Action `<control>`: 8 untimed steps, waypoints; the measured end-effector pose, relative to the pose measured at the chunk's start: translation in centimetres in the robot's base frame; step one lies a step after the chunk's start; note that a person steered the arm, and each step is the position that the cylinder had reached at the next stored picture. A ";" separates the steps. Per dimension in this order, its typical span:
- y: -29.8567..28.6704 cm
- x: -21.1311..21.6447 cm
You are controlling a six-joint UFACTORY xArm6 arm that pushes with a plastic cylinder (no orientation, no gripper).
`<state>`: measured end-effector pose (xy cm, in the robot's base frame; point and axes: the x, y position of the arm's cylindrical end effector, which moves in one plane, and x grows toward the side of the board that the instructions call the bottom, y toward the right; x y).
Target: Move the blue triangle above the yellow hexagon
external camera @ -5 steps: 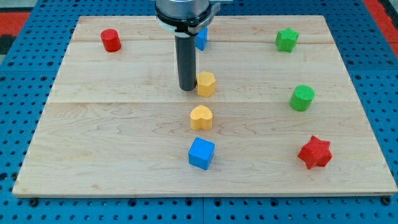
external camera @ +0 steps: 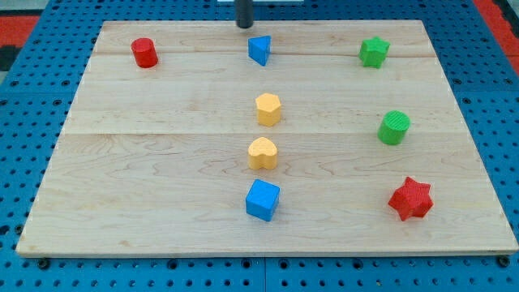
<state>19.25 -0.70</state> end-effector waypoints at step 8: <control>2.8 6.8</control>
<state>26.06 2.06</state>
